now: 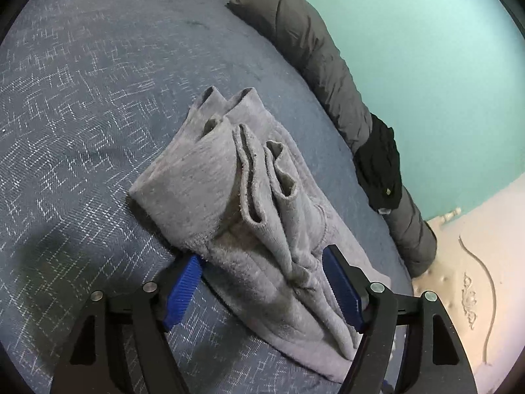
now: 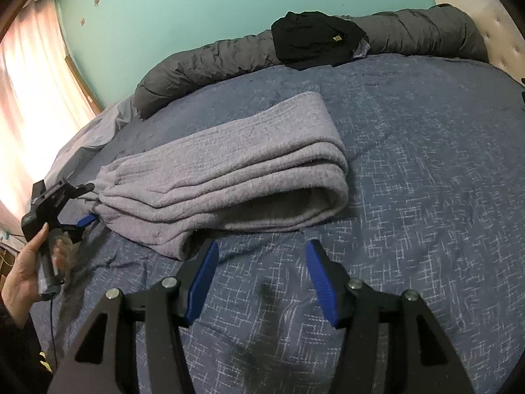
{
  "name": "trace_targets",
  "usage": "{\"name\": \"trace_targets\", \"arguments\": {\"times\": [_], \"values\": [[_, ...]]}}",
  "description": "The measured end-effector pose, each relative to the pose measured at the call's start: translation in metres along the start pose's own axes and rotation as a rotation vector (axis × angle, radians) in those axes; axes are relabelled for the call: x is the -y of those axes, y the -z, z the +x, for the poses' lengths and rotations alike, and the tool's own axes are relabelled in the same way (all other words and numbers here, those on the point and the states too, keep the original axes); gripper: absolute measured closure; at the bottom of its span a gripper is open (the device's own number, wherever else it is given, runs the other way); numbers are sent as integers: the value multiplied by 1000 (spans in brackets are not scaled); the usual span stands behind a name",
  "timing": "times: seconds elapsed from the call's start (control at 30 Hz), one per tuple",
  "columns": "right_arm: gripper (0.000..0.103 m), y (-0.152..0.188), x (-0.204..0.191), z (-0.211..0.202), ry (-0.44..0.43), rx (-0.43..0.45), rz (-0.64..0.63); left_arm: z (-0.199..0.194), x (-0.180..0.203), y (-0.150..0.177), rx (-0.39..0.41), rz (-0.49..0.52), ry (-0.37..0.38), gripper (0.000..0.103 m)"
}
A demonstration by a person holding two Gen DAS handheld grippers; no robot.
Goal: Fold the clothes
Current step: 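Grasp the sweatshirt end with the left tool and lift it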
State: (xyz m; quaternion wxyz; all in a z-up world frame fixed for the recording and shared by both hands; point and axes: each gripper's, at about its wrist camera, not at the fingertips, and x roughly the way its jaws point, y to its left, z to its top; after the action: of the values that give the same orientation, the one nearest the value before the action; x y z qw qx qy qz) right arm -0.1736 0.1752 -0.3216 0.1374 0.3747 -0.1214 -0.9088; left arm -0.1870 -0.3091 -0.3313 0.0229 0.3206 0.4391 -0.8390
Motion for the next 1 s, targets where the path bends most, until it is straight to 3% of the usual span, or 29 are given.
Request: {"name": "trace_targets", "arguments": {"times": [0.1,0.27,0.37,0.77,0.93,1.0], "values": [[46,0,3,1,-12,-1,18,5,2,2,14,-1,-20,24],[46,-1,6,2,-36,-5,29,0,1,6,16,-71,-74,23],[46,-4,6,2,-51,0,29,-4,-10,10,11,-137,-68,24],[44,-5,12,4,-80,-5,56,2,-16,-7,63,-96,-45,24],[43,-5,11,3,-88,-2,55,-2,-7,-9,84,-67,-29,43],[43,-5,13,3,-91,-2,59,-4,-3,-9,92,-54,-22,57]]}}
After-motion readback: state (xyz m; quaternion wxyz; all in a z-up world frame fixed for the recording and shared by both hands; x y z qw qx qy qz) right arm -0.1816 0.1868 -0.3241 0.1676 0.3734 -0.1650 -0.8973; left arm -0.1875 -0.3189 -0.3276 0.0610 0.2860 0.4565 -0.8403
